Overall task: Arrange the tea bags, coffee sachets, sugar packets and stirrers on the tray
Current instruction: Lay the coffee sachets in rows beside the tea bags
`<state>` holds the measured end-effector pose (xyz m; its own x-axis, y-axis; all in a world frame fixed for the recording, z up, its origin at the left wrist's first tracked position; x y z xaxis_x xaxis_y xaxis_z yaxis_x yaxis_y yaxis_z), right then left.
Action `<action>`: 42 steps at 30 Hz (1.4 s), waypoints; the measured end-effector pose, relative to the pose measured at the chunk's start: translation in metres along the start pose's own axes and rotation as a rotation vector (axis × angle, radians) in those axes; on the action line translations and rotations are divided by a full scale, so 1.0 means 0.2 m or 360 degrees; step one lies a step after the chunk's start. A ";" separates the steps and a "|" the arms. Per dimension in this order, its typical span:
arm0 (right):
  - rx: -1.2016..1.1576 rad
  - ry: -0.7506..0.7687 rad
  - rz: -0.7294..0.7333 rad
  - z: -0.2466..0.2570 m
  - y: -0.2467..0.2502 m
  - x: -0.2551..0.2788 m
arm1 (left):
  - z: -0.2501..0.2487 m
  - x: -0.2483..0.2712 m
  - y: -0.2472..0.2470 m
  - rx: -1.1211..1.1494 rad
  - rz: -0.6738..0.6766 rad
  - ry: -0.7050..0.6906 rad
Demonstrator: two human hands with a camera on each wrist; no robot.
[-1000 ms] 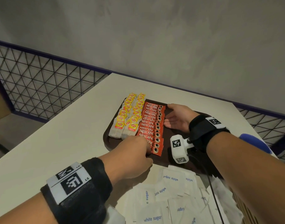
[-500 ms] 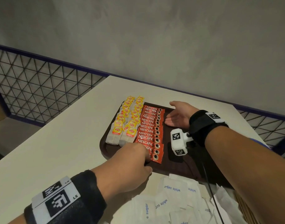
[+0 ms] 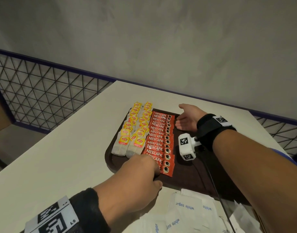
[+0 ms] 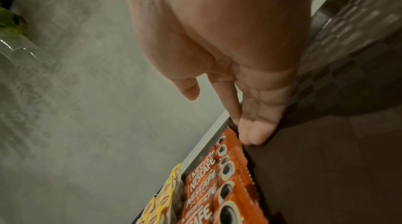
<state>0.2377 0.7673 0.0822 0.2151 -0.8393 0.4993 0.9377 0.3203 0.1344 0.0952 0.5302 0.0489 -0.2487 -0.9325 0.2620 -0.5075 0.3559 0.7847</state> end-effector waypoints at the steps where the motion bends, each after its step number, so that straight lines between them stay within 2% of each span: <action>1: 0.0029 0.0016 -0.0016 0.00 0.01 -0.01 | 0.00 0.00 0.00 -0.0006 0.0003 0.0002; 7: 0.0235 0.0086 -0.0010 -0.02 -0.01 -0.05 | 0.00 0.00 0.01 -0.0016 0.0004 0.0003; 12: 0.0183 0.0142 -0.0007 0.02 0.04 0.09 | -0.01 0.00 0.01 -0.0015 0.0007 0.0052; 14: 0.0190 0.0210 0.0063 0.04 0.08 0.22 | -0.02 0.00 0.03 -0.0043 0.0006 0.0082; 17: 0.0421 0.0268 0.0243 0.02 0.12 0.47 | -0.05 0.00 0.03 -0.0095 0.0016 0.0116; 19: 0.0513 0.0231 0.0410 -0.04 0.11 0.63 | -0.07 0.01 0.02 -0.0127 -0.0014 0.0135; 22: 0.0336 0.0094 0.0577 -0.20 0.03 0.81 | -0.07 0.04 0.01 -0.0098 -0.0074 0.0138; 27: -0.0079 0.0043 0.0279 -0.37 -0.09 0.86 | -0.06 0.07 0.01 -0.0203 -0.0187 0.0202; 30: -0.0157 -0.0046 0.0253 -0.41 -0.13 0.87 | -0.06 0.06 0.00 -0.0305 -0.0165 0.0253; 34: -0.0185 -0.0007 0.0260 -0.42 -0.16 0.85 | -0.06 0.03 -0.01 -0.0409 -0.0132 0.0302; 38: -0.0164 -0.0009 0.0301 -0.41 -0.17 0.83 | -0.07 0.03 0.01 -0.0405 -0.0111 0.0283; 42: -0.0116 -0.0007 0.0239 -0.40 -0.15 0.80 | -0.07 0.04 0.01 -0.0384 -0.0109 0.0266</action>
<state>0.2661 0.5879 0.0889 0.3535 -0.7822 0.5131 0.9124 0.4092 -0.0047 0.1043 0.5236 0.0610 -0.0710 -0.9583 0.2768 -0.3025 0.2851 0.9095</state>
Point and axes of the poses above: each hand's wrist, its own x-axis away from the middle knuckle, its own y-axis out of the back of the hand, z = x × y, the point moved 1 cm from there along -x, towards the middle knuckle, and after that the axes turned 10 degrees about z, right-handed, at the moved point
